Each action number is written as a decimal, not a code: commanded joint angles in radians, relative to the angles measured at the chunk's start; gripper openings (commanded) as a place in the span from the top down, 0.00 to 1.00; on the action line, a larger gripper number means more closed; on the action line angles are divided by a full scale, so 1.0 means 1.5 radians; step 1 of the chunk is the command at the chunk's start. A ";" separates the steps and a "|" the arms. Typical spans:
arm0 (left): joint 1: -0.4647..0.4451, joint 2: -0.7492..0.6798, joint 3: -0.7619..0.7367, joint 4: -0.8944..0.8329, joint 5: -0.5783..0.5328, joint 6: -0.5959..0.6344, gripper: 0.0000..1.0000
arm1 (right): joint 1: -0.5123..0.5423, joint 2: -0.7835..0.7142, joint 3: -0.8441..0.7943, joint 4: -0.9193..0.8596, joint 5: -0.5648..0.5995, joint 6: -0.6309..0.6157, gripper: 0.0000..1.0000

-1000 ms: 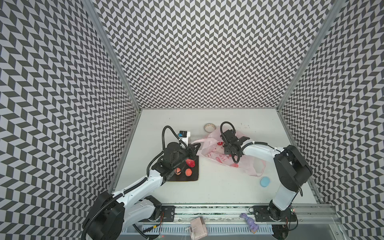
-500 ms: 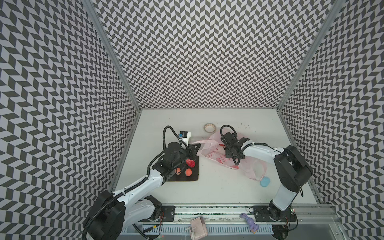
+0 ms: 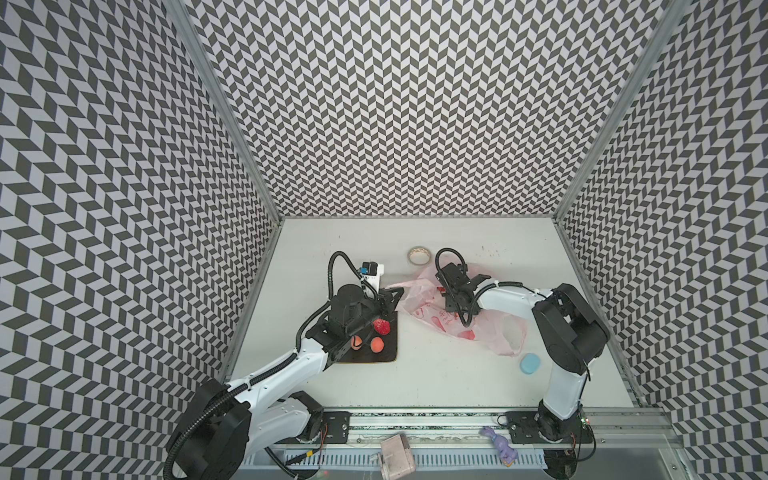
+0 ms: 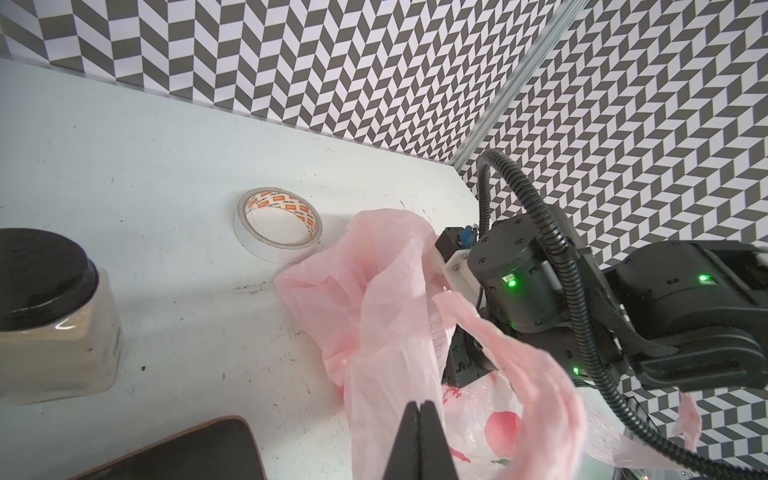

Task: Take the fake fruits out of the plastic bag
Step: 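Push the right gripper deep into the bag toward the remaining fruit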

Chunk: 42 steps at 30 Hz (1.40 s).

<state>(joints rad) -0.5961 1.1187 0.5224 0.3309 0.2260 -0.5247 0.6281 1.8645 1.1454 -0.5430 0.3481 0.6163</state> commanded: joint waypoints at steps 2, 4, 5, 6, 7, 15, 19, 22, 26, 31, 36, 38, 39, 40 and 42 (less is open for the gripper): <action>-0.003 0.011 0.027 0.006 0.005 0.010 1.00 | 0.005 0.006 0.046 0.004 0.015 -0.011 0.50; -0.004 0.012 0.028 0.008 0.004 0.009 1.00 | 0.005 0.000 0.061 0.015 0.018 -0.016 0.51; -0.003 0.012 0.028 0.008 0.004 0.010 1.00 | 0.005 -0.005 0.064 0.027 0.019 -0.018 0.51; -0.004 0.014 0.029 0.009 0.004 0.007 1.00 | 0.005 -0.010 0.066 0.040 0.015 -0.021 0.51; -0.004 0.014 0.027 0.011 0.002 0.005 1.00 | 0.005 -0.014 0.068 0.053 0.010 -0.023 0.51; -0.007 0.010 0.023 0.009 -0.006 -0.001 1.00 | 0.000 -0.070 0.015 0.194 -0.086 -0.013 0.51; -0.007 0.006 0.019 0.009 -0.012 -0.006 1.00 | -0.004 -0.063 -0.003 0.214 -0.118 0.009 0.52; -0.008 0.004 0.019 0.010 -0.013 -0.006 1.00 | -0.005 -0.049 -0.013 0.218 -0.122 0.022 0.52; -0.008 0.002 0.017 0.009 -0.014 -0.004 1.00 | -0.004 -0.028 -0.021 0.219 -0.123 0.030 0.52; -0.008 -0.001 0.013 0.014 -0.013 -0.005 1.00 | -0.005 -0.002 -0.014 0.201 -0.125 0.029 0.42; -0.008 -0.006 0.011 0.015 -0.016 -0.003 1.00 | -0.005 -0.014 -0.013 0.186 -0.130 0.014 0.33; -0.008 -0.008 0.011 0.015 -0.017 -0.001 1.00 | -0.004 -0.026 -0.014 0.178 -0.131 0.001 0.32; -0.008 -0.010 0.011 0.015 -0.019 -0.002 1.00 | -0.004 -0.032 -0.016 0.172 -0.131 -0.005 0.32; -0.008 -0.011 0.011 0.016 -0.019 -0.001 1.00 | -0.004 -0.040 -0.018 0.167 -0.130 -0.011 0.32; -0.008 -0.014 0.008 0.018 -0.022 -0.002 1.00 | -0.004 -0.052 -0.027 0.162 -0.129 -0.025 0.31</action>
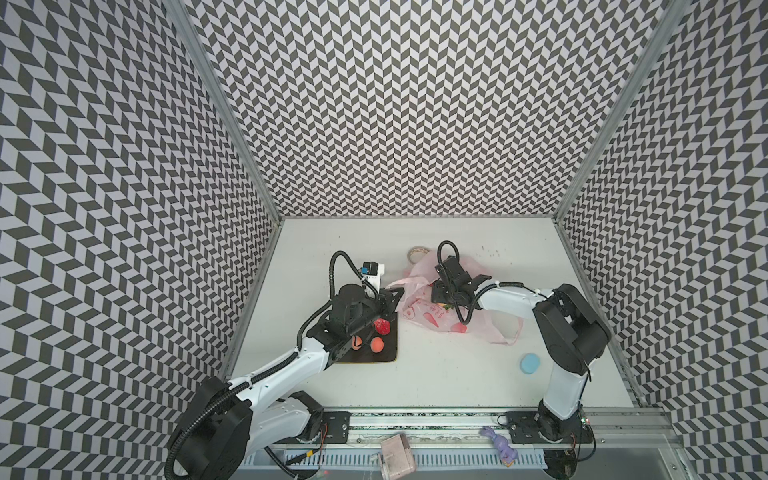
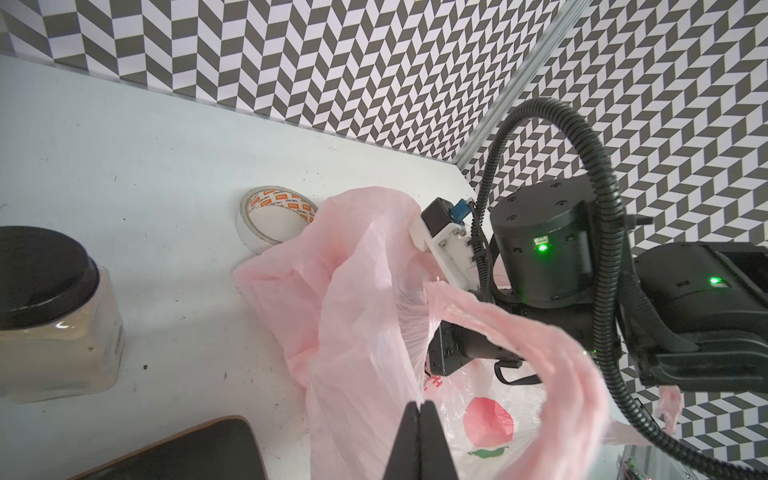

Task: Take the fake fruits out of the plastic bag
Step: 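Push the right gripper deep into the bag toward the remaining fruit, then close the right gripper on a large red strawberry inside the bag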

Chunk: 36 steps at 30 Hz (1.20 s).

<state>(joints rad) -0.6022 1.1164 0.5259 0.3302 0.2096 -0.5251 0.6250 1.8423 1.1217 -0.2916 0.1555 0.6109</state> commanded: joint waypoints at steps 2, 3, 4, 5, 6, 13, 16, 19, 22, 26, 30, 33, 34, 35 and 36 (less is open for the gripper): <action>-0.004 -0.015 0.002 0.021 -0.012 -0.003 1.00 | -0.002 -0.043 -0.015 -0.012 -0.003 -0.031 0.32; -0.004 -0.017 0.002 0.022 -0.012 -0.002 1.00 | 0.000 -0.043 -0.015 -0.017 -0.007 -0.035 0.32; -0.004 -0.017 0.001 0.022 -0.012 -0.003 1.00 | 0.000 -0.043 -0.015 -0.021 -0.013 -0.038 0.32; -0.004 -0.018 0.000 0.022 -0.012 -0.003 1.00 | 0.001 -0.041 -0.016 -0.023 -0.017 -0.041 0.32; -0.004 -0.018 -0.001 0.023 -0.011 -0.004 1.00 | 0.003 -0.040 -0.017 -0.024 -0.020 -0.042 0.32; -0.003 -0.017 -0.001 0.026 -0.007 -0.007 1.00 | 0.015 -0.014 -0.010 -0.027 -0.027 -0.042 0.39; -0.004 -0.020 0.001 0.025 -0.007 -0.008 1.00 | 0.015 -0.006 -0.008 -0.026 -0.019 -0.041 0.41; -0.004 -0.020 0.000 0.025 -0.008 -0.007 1.00 | 0.015 0.001 -0.005 -0.023 -0.011 -0.044 0.46; -0.003 -0.022 0.003 0.021 -0.009 -0.007 1.00 | 0.015 -0.001 -0.001 -0.028 -0.001 -0.045 0.51; -0.005 -0.024 0.007 0.018 -0.023 -0.011 1.00 | 0.015 -0.056 -0.031 -0.001 0.014 -0.042 0.59; -0.001 -0.022 0.013 0.025 -0.037 -0.026 1.00 | 0.016 -0.139 -0.103 0.088 -0.009 -0.069 0.62; 0.004 -0.017 0.018 0.035 -0.036 -0.043 1.00 | 0.023 -0.192 -0.148 0.154 -0.042 -0.113 0.62; 0.006 -0.015 0.019 0.039 -0.036 -0.046 1.00 | 0.026 -0.208 -0.163 0.172 -0.048 -0.124 0.62; 0.007 -0.013 0.020 0.044 -0.036 -0.050 1.00 | 0.028 -0.227 -0.178 0.192 -0.053 -0.135 0.62; 0.009 -0.009 0.021 0.047 -0.036 -0.053 1.00 | 0.030 -0.245 -0.192 0.211 -0.058 -0.147 0.62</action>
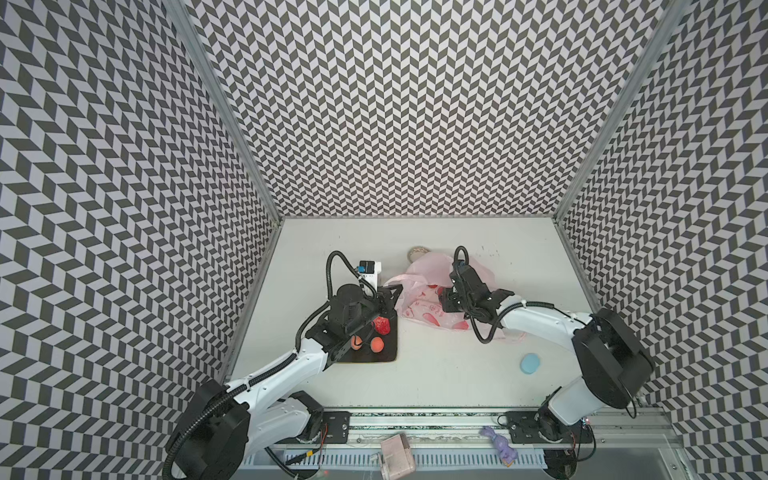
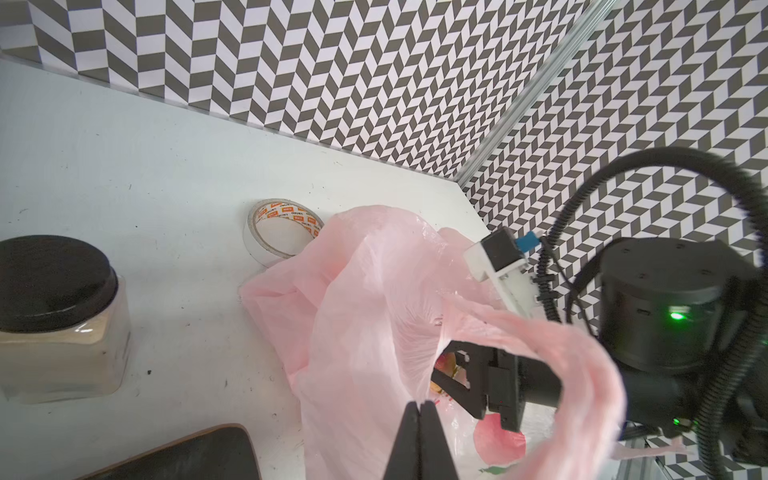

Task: Take the fake fruits out of the plastic bag
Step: 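Close the right gripper on a large red strawberry inside the bag, then lift the strawberry out with the right gripper while the left releases the bag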

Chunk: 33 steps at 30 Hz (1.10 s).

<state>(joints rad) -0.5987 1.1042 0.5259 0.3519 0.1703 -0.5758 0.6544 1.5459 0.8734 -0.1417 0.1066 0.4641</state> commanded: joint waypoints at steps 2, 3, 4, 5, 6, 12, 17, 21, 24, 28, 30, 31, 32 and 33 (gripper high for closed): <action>0.012 0.010 0.024 0.039 -0.008 -0.027 1.00 | 0.011 -0.077 -0.051 0.142 -0.035 -0.066 0.62; 0.016 0.015 0.026 0.042 -0.006 -0.029 1.00 | 0.011 -0.089 -0.059 0.152 -0.036 -0.071 0.62; 0.021 0.022 0.028 0.044 -0.002 -0.032 1.00 | 0.011 -0.100 -0.067 0.162 -0.040 -0.077 0.62; 0.025 0.029 0.030 0.047 0.001 -0.033 1.00 | 0.011 -0.112 -0.074 0.170 -0.045 -0.083 0.62; 0.030 0.037 0.033 0.050 0.004 -0.034 1.00 | 0.011 -0.123 -0.079 0.175 -0.048 -0.089 0.62; 0.052 0.074 0.051 0.068 0.019 -0.040 1.00 | 0.011 -0.181 -0.115 0.194 -0.028 -0.105 0.62; 0.064 0.105 0.071 0.078 0.033 -0.042 1.00 | 0.010 -0.184 -0.122 0.139 0.057 -0.057 0.63; 0.066 0.113 0.082 0.079 0.032 -0.041 1.00 | 0.010 -0.162 -0.108 0.075 0.066 -0.017 0.63; 0.066 0.119 0.085 0.080 0.034 -0.042 1.00 | 0.010 -0.148 -0.109 0.052 0.051 0.003 0.63; 0.066 0.123 0.086 0.085 0.032 -0.045 1.00 | 0.010 -0.156 -0.117 0.064 0.019 -0.011 0.63; 0.067 0.129 0.085 0.089 0.032 -0.046 1.00 | 0.010 -0.180 -0.129 0.105 -0.022 -0.049 0.64; 0.067 0.133 0.087 0.092 0.033 -0.048 1.00 | 0.011 -0.197 -0.138 0.137 -0.050 -0.072 0.64; 0.067 0.136 0.087 0.093 0.035 -0.049 1.00 | 0.011 -0.218 -0.151 0.175 -0.081 -0.097 0.64; 0.069 0.141 0.089 0.095 0.036 -0.049 1.00 | 0.011 -0.235 -0.162 0.206 -0.100 -0.116 0.65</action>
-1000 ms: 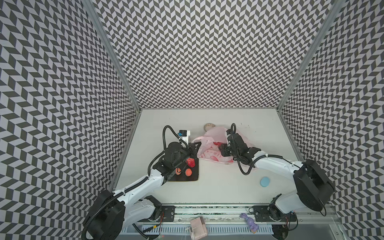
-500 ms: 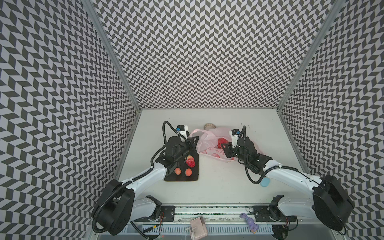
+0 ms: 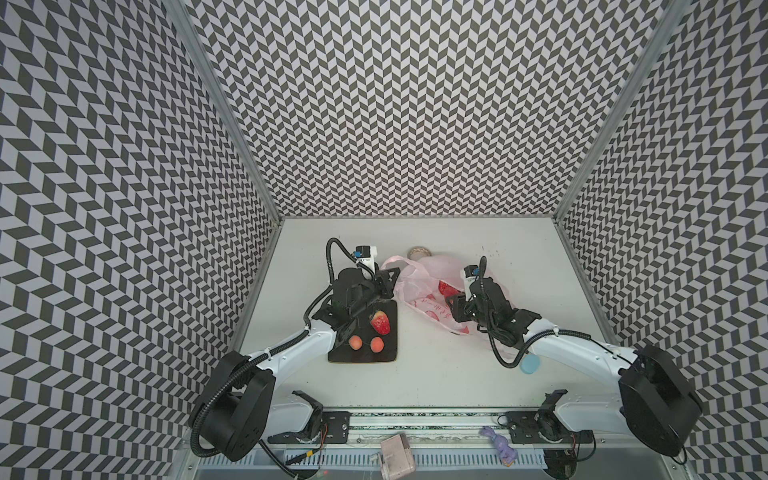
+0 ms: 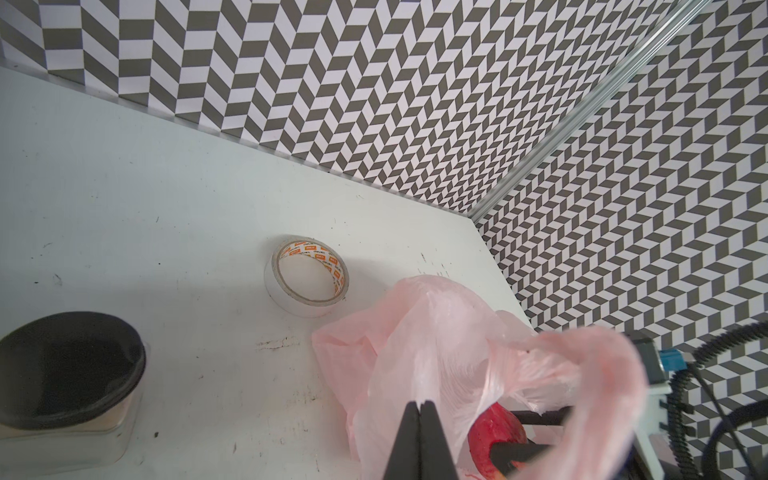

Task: Take the fake fruits out of the plastic bag
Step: 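Lift the strawberry out with the right gripper while the left releases the bag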

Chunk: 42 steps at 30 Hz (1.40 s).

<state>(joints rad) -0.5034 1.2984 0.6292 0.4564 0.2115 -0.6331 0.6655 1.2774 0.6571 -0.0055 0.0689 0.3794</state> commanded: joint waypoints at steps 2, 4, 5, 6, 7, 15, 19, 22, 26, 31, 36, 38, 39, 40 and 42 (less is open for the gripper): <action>0.005 0.022 0.025 0.031 0.014 -0.012 1.00 | 0.003 -0.088 -0.046 0.190 -0.106 -0.102 0.70; 0.006 0.031 0.029 0.035 0.019 -0.013 1.00 | 0.004 -0.106 -0.067 0.241 -0.129 -0.139 0.72; 0.006 0.035 0.031 0.036 0.020 -0.013 1.00 | 0.003 -0.111 -0.071 0.257 -0.135 -0.157 0.72; 0.006 0.038 0.034 0.036 0.023 -0.013 1.00 | 0.003 -0.114 -0.074 0.270 -0.143 -0.177 0.72; 0.006 0.040 0.036 0.036 0.025 -0.012 1.00 | 0.003 -0.116 -0.075 0.280 -0.149 -0.196 0.71; 0.004 0.043 0.029 0.034 0.047 -0.018 1.00 | 0.003 -0.101 -0.100 0.397 -0.149 -0.263 0.72; -0.006 0.034 0.016 0.031 0.049 -0.017 1.00 | 0.004 -0.077 -0.110 0.450 -0.098 -0.242 0.72; -0.024 0.024 0.005 0.024 0.049 -0.009 1.00 | 0.009 -0.050 -0.106 0.470 -0.016 -0.222 0.72; -0.046 0.009 -0.010 0.012 0.044 0.001 1.00 | 0.014 -0.014 -0.082 0.470 0.100 -0.167 0.72; -0.048 -0.011 -0.033 0.001 0.026 -0.002 1.00 | 0.014 -0.020 -0.087 0.534 0.141 -0.062 0.71; -0.048 -0.022 -0.052 0.004 0.020 -0.008 1.00 | 0.015 -0.024 -0.029 0.432 0.212 0.028 0.71; -0.048 -0.021 -0.049 0.006 0.020 -0.006 1.00 | 0.014 -0.027 -0.007 0.394 0.223 0.036 0.72; -0.048 -0.019 -0.048 0.013 0.021 -0.003 1.00 | 0.015 -0.029 0.001 0.381 0.225 0.035 0.72; -0.048 -0.017 -0.046 0.016 0.021 0.000 1.00 | 0.015 -0.036 0.007 0.372 0.219 0.029 0.72; -0.048 -0.010 -0.041 0.026 0.022 0.011 0.93 | 0.015 -0.050 0.018 0.353 0.191 -0.005 0.72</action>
<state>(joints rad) -0.5755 1.2827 0.5640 0.4637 0.2554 -0.6415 0.6815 1.2434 0.6525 0.5674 0.3508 0.3756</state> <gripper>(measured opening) 0.052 0.426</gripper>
